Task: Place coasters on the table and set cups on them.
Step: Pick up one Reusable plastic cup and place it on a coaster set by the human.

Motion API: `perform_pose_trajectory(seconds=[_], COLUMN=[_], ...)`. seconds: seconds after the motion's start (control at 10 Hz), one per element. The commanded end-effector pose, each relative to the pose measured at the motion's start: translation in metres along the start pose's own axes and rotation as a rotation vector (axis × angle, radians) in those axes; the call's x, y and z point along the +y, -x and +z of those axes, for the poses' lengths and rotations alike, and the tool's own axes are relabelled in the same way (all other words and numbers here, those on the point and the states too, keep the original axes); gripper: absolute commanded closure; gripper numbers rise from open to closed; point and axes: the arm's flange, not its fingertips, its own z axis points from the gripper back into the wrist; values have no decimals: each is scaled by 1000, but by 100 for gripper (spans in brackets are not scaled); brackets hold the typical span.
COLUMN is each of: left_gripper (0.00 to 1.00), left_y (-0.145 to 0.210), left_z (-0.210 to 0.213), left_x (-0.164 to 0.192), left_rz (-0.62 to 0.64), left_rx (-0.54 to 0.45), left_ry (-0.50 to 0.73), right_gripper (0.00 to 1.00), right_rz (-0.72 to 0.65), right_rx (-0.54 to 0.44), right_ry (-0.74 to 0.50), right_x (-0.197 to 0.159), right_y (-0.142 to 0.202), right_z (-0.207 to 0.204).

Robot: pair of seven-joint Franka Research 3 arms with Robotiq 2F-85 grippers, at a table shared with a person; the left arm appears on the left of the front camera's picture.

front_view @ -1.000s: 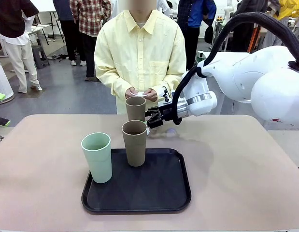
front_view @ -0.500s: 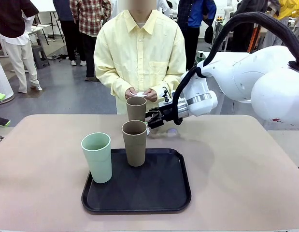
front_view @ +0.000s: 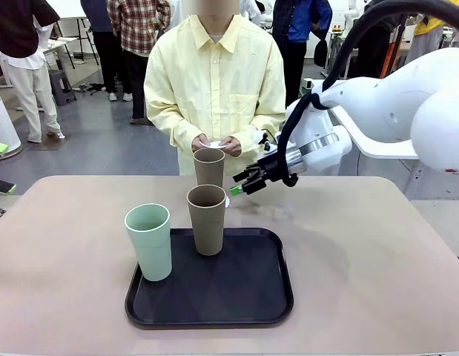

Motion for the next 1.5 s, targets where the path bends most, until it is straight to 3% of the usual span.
perform_pose_trajectory(seconds=[0.0, 0.2, 0.4, 0.5, 0.6, 0.7, 1.0, 1.1, 1.2, 1.4], left_gripper=[0, 0, 0, 0, 0, 0, 0, 0, 0, 0], left_y=[0, 0, 0, 0, 0, 0, 0, 0, 0, 0], left_z=[1, 1, 1, 1, 1, 1, 1, 1, 1, 1], left_x=[-1, -1, -1, -1, -1, -1, -1, -1, -1, -1], left_rz=[-13, -13, -13, -13, -13, -13, -13, -13, -13, -13], left_rx=[-3, -3, -3, -3, -3, -3, -3, -3, -3, -3], left_ry=[7, 7, 7, 7, 7, 7, 7, 7, 7, 7], right_gripper=[0, 0, 0, 0, 0, 0, 0, 0, 0, 0], right_rz=[-35, -91, -161, -181, -305, -358, -488, -461, -448, -448], right_rx=[108, 250, 393, 390, 318, 315, 477, 543, 397, 397], right_ry=[79, 175, 222, 239, 330, 351, 396, 354, 406, 406], right_x=[30, 58, 112, 137, 158, 170, 163, 146, 181, 181], right_y=[-9, -30, -71, -93, -118, -134, -162, -165, -154, -154], right_z=[33, 81, 130, 142, 140, 138, 119, 113, 131, 131])
